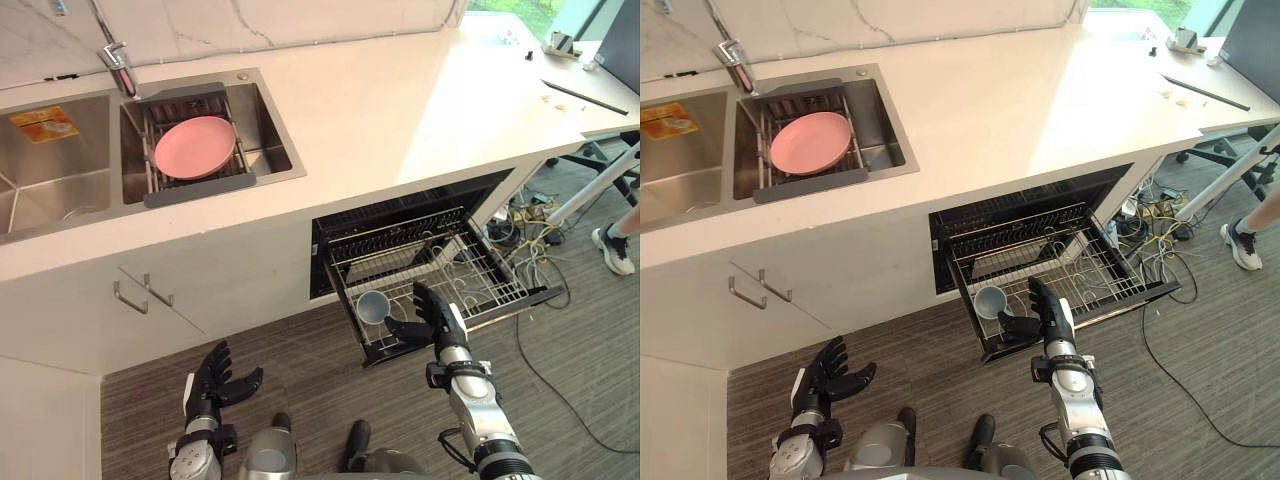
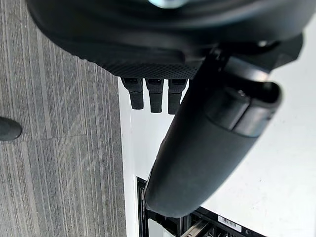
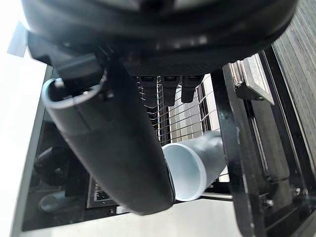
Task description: Walk over to the sink, pick up the cup, carry it to the dishwasher, place the cup inside the dishwasher, then close the dishwasher door
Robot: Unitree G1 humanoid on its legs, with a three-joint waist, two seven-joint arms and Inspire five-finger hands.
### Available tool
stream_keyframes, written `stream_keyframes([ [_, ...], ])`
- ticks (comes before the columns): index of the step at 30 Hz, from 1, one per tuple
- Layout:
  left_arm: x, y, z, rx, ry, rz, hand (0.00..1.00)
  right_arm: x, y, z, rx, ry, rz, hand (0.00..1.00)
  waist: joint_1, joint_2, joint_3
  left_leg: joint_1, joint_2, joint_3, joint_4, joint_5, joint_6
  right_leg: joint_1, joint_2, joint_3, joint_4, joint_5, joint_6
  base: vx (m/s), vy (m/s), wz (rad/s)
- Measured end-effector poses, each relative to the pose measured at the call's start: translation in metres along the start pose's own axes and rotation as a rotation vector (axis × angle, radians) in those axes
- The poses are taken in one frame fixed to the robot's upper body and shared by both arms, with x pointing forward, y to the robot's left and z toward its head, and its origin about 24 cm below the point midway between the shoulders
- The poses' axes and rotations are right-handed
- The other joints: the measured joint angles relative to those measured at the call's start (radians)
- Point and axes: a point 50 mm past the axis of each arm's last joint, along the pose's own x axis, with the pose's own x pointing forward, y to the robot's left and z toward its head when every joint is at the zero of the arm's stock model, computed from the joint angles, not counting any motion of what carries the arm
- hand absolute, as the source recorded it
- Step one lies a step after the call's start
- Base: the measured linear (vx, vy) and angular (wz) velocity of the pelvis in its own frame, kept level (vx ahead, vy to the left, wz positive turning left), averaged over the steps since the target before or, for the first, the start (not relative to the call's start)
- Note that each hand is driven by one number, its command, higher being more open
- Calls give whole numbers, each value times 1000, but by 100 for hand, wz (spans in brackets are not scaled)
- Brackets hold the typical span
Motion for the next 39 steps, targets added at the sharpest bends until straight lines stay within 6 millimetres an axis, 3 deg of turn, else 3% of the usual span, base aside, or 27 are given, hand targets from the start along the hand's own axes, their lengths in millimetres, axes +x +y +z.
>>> stream_keyframes([
  [6, 8, -3, 12, 4, -37, -21, 90, 15, -3, 16, -3, -30, -54, 90, 18, -24, 20, -56, -28, -16, -34, 39, 10, -42, -16, -15, -47, 42, 11, -71, 48, 10],
  [14, 7, 0, 11, -16, -37, 6, 90, 14, -6, 40, 36, -148, -110, 90, 24, -24, 30, -51, -48, -16, -61, 54, 27, -51, -32, -14, -46, 48, 14, 25, 42, 2],
  [21, -9, -13, -2, -103, -17, 39, 90, -38, -15, 67, 152, -398, -201, 90, -14, -21, 29, 31, -66, -50, -90, 30, 27, 31, -58, -55, 1, -14, 29, 55, 27, 21],
  [22, -14, -11, -7, -120, -5, 56, 90, -48, -15, 67, 166, -422, -203, 90, -19, -22, 27, 44, -43, 18, -74, -9, 37, 49, -66, -71, 19, -31, 34, 31, 19, 47],
  [24, -21, -14, -15, -137, 22, 62, 90, -64, -21, 70, 167, -467, -218, 90, -49, -8, 18, 46, 30, 214, -14, -25, 26, 80, -81, -132, 31, -50, 46, 78, 33, 81],
  [25, -26, -16, -20, -148, 39, 59, 90, -69, -26, 72, 158, -494, -215, 90, -67, 2, 13, 44, 72, 312, 35, -42, 26, 91, -98, -168, 58, -71, 58, 99, 106, 93],
  [26, -29, -17, -24, -152, 53, 50, 90, -72, -29, 74, 157, -511, -206, 90, -70, 9, 10, 42, 76, 324, 62, -44, 15, 91, -116, -181, 98, -95, 70, 84, 153, 79],
  [29, -42, -15, -38, -120, 93, 39, 90, -78, -26, 71, 134, -534, -134, 90, -66, 12, -14, 59, 29, 294, 58, -60, 21, 91, -171, -186, 180, -149, 94, 55, 124, 39],
  [33, -45, -12, -41, -95, 93, 20, 90, -78, -7, 78, 81, -592, 36, 90, -66, 22, -29, 70, -30, 255, 62, -87, 54, 77, -249, -168, 300, -194, 113, 34, 106, 34],
  [36, -43, -15, -39, -57, 88, -32, 90, -77, -5, 81, 22, -604, 76, 90, -73, 14, -32, 79, -59, 215, 85, -102, 70, -10, -316, -78, 551, -188, 99, 20, 91, 49],
  [37, -43, -17, -39, -39, 90, -62, 90, -75, -4, 83, 5, -610, 83, 90, -80, 5, -34, 100, -81, 183, 83, -108, 80, -64, -337, 2, 693, -149, 36, 50, 96, 55],
  [38, -43, -18, -40, -35, 92, -74, 90, -75, -4, 83, 2, -610, 82, 90, -89, 6, -34, 110, -85, 162, 81, -110, 87, -87, -331, 46, 735, -136, 17, 84, 78, 90],
  [39, -44, -20, -41, -24, 95, -93, 90, -75, -3, 83, -5, -607, 77, 90, -108, 5, -39, 118, -86, 119, 79, -118, 100, -98, -277, 121, 752, -183, 42, 74, 17, 83],
])
